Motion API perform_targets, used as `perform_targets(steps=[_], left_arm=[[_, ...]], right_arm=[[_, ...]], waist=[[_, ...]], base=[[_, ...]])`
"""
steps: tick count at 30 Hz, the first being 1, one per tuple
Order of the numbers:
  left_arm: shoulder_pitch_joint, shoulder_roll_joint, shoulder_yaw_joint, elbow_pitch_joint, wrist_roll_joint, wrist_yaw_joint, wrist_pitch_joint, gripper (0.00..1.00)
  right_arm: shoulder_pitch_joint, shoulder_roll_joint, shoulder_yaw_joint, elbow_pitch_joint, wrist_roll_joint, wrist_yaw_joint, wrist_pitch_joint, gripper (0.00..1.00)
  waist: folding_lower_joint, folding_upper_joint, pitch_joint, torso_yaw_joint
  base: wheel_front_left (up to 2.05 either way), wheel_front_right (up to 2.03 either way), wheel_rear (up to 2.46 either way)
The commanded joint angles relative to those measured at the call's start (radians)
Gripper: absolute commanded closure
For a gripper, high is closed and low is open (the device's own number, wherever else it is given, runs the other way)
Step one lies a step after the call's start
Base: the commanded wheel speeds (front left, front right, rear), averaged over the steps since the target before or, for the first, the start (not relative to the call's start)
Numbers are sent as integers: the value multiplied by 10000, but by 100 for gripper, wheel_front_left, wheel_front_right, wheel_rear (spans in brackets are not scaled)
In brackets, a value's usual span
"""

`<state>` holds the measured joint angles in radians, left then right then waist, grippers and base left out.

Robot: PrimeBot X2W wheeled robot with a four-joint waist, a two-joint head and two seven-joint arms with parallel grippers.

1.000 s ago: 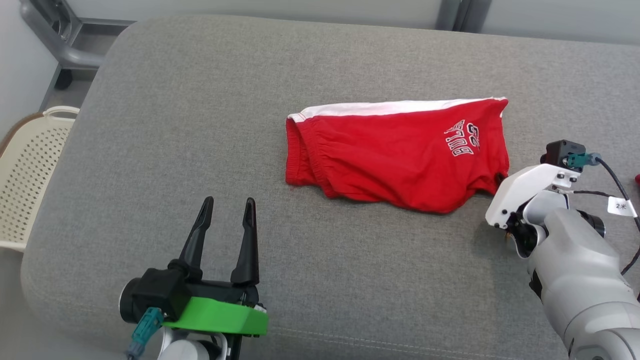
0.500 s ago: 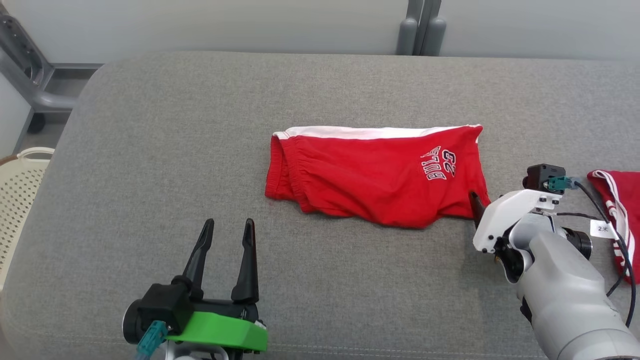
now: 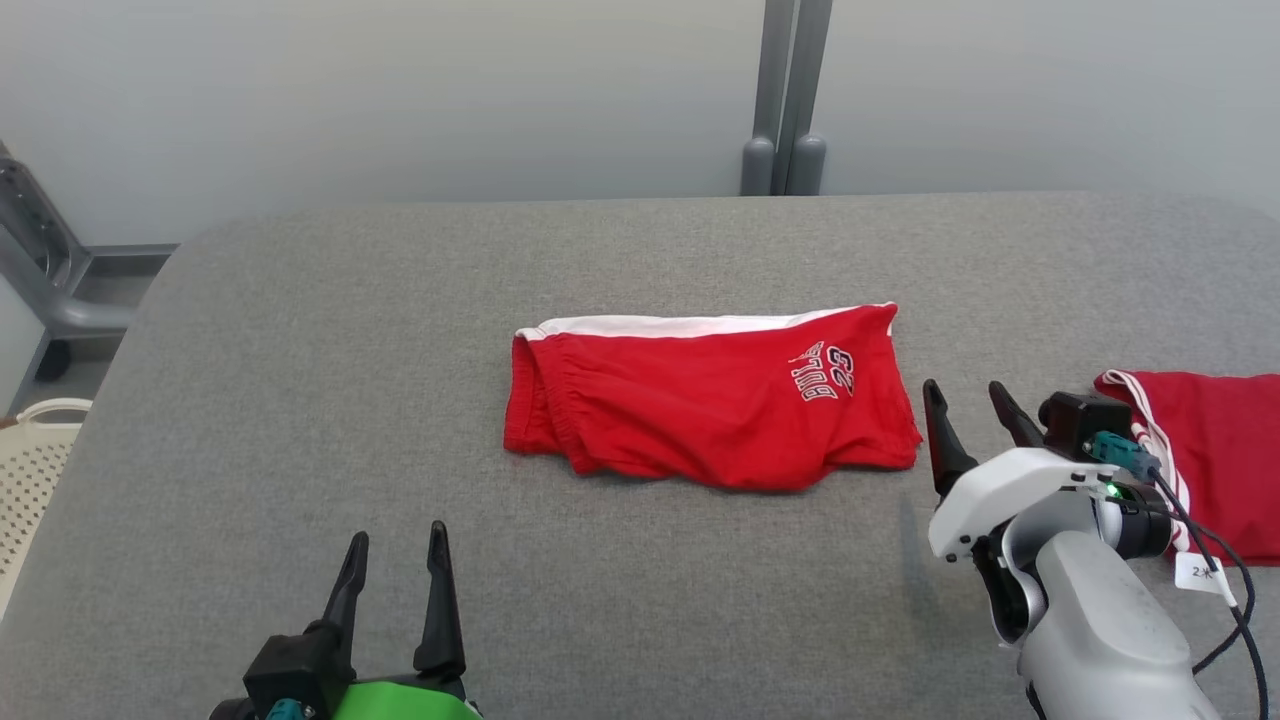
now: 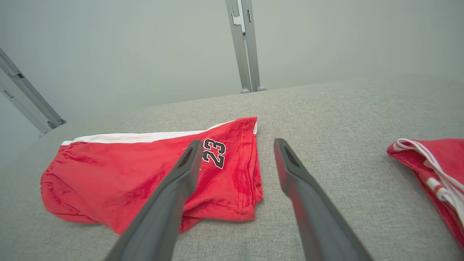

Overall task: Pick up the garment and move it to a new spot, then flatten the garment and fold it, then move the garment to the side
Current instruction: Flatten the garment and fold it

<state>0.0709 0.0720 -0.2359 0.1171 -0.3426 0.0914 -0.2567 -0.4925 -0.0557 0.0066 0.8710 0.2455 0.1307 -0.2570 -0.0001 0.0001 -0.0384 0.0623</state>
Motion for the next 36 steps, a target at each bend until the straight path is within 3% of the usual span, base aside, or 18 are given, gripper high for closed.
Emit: perform_targets(steps=[1,9,17,25,36], left_arm=[[148,57,35,39,-56,70,10,0],[370,385,460,169,-5,495,48,0],[545,1000,588,68,-13,324,338,0],[877,1299,633,194,-150,166,360,0],[1030,1415,710,225,-242,334,382,0]], right_arm=[[274,-19,-69,-251,-108,-1,-64,0],[2231,36,-275,-3179,-540,-1,-50,0],[3729,29,-115,-4827,-769,-1,650,0],[4585,34,-120,-5740,-978,-1,1341,0],[4803,33,20,-6065,-800,-1,1634,0]], waist=[[1,-1,-263,-280],[1,-1,-608,-698],[1,-1,-823,-872],[1,-1,-993,-929],[1,-1,-1018,-821]], base=[[0,0,0],[0,0,0],[0,0,0],[0,0,0],[0,0,0]])
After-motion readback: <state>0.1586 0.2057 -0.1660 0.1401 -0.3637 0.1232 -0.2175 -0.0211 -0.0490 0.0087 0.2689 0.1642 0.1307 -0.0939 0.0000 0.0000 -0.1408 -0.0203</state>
